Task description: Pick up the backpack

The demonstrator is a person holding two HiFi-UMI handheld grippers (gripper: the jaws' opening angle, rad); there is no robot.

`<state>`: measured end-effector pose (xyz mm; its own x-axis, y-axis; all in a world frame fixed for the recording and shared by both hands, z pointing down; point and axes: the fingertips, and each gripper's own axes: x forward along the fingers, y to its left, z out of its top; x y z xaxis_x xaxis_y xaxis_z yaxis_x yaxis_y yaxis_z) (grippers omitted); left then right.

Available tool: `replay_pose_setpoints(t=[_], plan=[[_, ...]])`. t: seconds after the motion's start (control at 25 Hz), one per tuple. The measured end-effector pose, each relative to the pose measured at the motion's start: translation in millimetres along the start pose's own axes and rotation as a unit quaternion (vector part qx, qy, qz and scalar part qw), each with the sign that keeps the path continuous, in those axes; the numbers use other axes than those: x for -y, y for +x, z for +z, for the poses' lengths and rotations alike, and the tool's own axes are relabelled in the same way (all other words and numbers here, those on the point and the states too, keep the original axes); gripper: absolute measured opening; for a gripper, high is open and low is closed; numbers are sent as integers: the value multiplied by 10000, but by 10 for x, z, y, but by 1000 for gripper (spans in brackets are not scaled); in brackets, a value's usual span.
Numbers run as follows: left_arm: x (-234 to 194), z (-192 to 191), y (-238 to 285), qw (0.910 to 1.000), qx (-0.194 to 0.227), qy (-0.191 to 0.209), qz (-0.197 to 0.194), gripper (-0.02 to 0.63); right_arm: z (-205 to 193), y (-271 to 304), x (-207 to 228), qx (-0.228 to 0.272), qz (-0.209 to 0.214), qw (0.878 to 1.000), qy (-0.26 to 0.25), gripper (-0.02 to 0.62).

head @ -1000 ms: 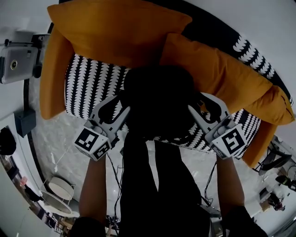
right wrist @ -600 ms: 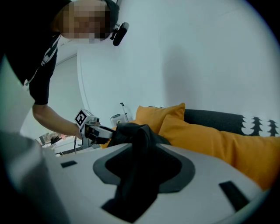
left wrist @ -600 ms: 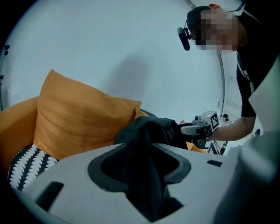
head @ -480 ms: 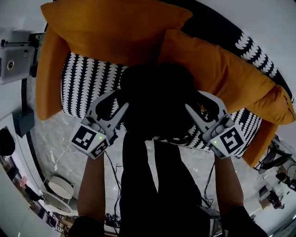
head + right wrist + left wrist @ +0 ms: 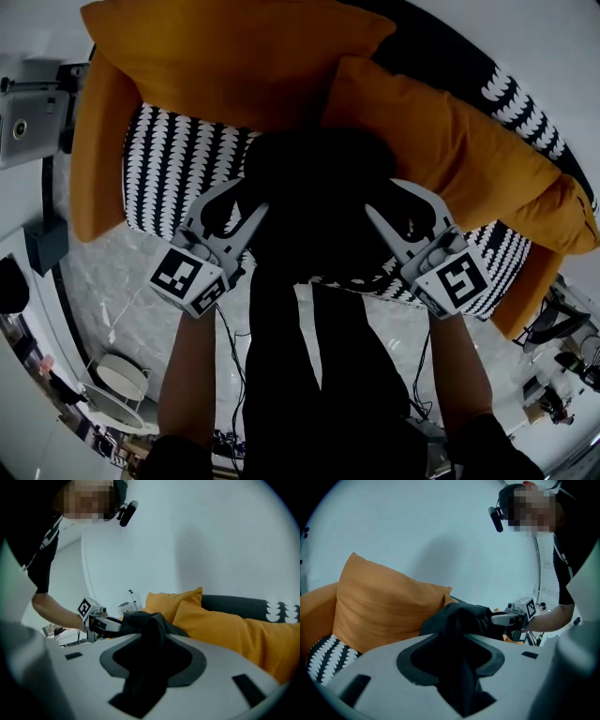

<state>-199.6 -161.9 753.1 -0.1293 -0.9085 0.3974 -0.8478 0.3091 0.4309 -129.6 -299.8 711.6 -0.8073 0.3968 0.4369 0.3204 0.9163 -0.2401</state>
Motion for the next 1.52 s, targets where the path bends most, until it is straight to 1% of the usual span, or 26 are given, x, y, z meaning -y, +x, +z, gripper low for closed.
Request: replay_pose_setpoints(t=[0.2, 0.56, 0.68, 0.92, 1.16, 1.28, 1.36, 1.44, 1.52], plan=[[-5, -2, 49, 10000, -6, 17, -61, 163, 0, 45, 13, -22, 8, 10000, -22, 147], [30, -25, 137, 9999, 10, -109, -89, 159, -55, 69, 72, -96, -23, 10000, -4, 138], [26, -27, 168, 9998, -8, -90, -155, 144, -37, 99, 81, -96, -30, 9999, 12, 120], [125, -8, 183, 9995, 19, -149, -277, 110, 2, 55, 66, -63, 21, 9999, 107, 109], [145, -5, 149, 9993, 88, -198, -320, 99, -16, 32, 53, -76, 10, 9999, 99, 84], [190, 7, 121, 9990, 103, -229, -368, 94, -30, -10, 46, -70, -19, 9998, 195, 72], [226, 4, 104, 9988, 95, -227, -413, 92, -38, -43, 30, 7, 40, 9995, 315, 64], [266, -8, 87, 9986, 89, -212, -482, 91, -42, -84, 14, 157, 128, 9986, 488, 55], [314, -15, 65, 9983, 67, -190, -542, 87, -22, -123, -13, 322, 190, 9978, 555, 50]])
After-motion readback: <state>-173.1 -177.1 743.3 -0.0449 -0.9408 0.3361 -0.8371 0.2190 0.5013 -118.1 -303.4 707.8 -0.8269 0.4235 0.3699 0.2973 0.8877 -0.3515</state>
